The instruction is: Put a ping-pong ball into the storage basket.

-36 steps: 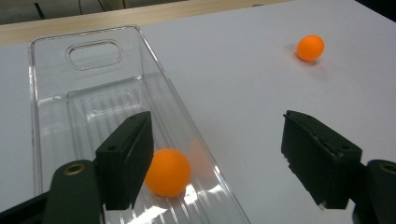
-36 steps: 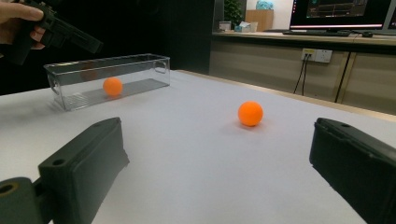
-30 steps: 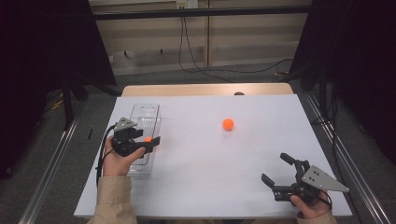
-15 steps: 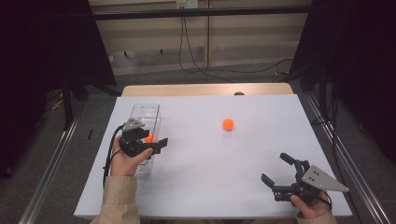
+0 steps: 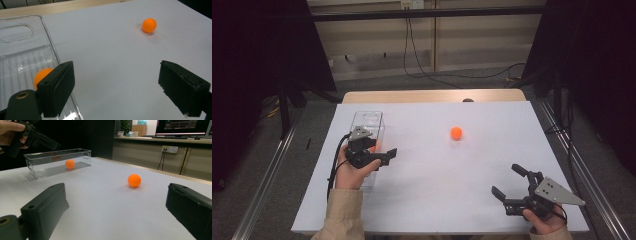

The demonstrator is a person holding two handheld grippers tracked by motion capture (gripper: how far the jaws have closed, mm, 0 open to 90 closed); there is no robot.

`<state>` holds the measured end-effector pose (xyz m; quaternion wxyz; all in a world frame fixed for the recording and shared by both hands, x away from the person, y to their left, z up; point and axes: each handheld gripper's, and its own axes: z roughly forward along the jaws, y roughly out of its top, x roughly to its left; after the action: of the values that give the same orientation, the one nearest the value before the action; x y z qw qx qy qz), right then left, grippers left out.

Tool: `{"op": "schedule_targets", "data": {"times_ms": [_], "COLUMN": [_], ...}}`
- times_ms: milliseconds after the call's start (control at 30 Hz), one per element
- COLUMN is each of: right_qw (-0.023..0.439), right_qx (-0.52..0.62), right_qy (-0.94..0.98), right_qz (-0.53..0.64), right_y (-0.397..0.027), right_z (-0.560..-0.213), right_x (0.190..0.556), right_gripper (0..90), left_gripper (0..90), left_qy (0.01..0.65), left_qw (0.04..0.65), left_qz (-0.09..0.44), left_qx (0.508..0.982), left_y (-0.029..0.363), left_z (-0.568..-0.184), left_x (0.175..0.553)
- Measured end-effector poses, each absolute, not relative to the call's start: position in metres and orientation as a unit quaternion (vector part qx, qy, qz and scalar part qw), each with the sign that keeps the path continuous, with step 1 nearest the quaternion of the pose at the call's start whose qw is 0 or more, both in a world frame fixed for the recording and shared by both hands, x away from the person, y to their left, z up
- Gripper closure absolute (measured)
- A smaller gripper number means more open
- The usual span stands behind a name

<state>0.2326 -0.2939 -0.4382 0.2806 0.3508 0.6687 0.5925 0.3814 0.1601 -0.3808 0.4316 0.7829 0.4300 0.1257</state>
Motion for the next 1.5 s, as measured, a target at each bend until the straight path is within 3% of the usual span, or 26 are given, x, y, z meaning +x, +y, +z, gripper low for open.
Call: {"op": "schedule_targets", "data": {"times_ms": [1500], "right_qw": [0.275], "right_qx": [0.347], "right_qy": [0.680], "right_qz": [0.585], "right_y": [-0.292], "right_z": [-0.438], "right_x": [0.233], "right_gripper": [2.4], "left_gripper": [9.9], "left_qy": [0.407], "left_qw": [0.442], "left_qz": [0.121], "left_qx": [0.790], "left_y": [0.121], "left_z": [-0.389], "left_x": [0.380]}}
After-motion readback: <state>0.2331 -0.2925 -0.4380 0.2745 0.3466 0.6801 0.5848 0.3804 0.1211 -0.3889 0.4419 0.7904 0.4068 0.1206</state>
